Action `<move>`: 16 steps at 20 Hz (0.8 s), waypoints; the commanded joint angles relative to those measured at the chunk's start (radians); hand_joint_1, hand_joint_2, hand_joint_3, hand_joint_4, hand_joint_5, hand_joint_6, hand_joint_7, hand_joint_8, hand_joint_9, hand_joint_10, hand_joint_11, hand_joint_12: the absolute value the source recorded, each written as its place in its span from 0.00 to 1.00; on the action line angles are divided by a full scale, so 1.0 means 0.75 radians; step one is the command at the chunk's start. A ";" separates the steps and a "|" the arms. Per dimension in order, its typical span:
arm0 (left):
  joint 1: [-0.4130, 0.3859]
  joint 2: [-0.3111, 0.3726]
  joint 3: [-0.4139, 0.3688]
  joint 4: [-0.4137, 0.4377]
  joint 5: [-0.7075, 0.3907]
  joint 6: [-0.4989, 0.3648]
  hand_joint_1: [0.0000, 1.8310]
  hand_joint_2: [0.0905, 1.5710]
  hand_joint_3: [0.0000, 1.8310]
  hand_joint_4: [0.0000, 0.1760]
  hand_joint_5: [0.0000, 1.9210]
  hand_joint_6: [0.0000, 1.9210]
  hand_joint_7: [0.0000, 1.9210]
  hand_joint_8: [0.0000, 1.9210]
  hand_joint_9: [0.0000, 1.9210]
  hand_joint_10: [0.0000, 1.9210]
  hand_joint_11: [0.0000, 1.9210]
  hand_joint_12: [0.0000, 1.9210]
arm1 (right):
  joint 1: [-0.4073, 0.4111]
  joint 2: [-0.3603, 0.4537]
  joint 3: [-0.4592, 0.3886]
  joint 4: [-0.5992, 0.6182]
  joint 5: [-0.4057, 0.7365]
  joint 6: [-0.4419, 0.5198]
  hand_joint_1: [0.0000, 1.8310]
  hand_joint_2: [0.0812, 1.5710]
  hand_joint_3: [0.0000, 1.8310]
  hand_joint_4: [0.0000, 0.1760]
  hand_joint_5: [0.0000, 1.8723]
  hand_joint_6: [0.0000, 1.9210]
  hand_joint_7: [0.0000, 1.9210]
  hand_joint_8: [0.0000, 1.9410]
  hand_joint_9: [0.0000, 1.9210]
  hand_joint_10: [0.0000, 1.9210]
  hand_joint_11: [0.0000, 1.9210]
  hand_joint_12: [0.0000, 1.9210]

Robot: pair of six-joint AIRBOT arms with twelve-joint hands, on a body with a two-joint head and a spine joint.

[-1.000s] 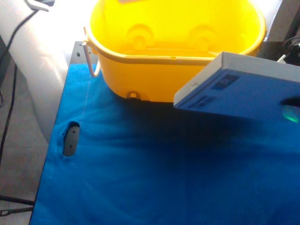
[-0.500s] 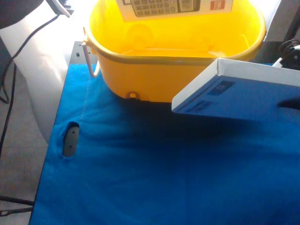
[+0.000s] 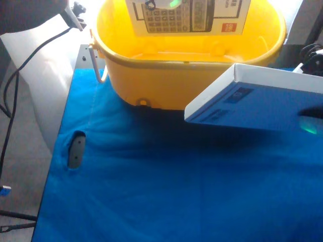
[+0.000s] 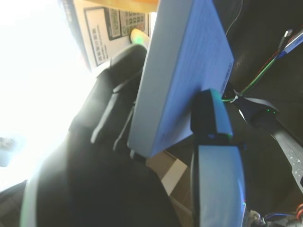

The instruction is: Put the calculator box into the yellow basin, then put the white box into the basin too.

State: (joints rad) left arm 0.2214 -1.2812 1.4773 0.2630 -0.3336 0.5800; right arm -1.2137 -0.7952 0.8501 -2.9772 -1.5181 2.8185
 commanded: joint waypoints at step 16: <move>0.001 0.254 -0.181 -0.161 -0.529 -0.016 0.38 0.70 0.00 0.21 0.16 0.01 0.12 0.00 0.07 0.01 0.00 0.20 | 0.070 0.011 0.002 -0.046 -0.171 0.010 0.75 0.69 0.00 0.00 0.52 0.50 0.52 0.54 0.45 0.61 0.37 0.65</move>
State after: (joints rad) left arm 0.2306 -1.0847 1.3327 0.1688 -0.5697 0.5724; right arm -1.1732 -0.7876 0.8501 -2.9776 -1.5223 2.8174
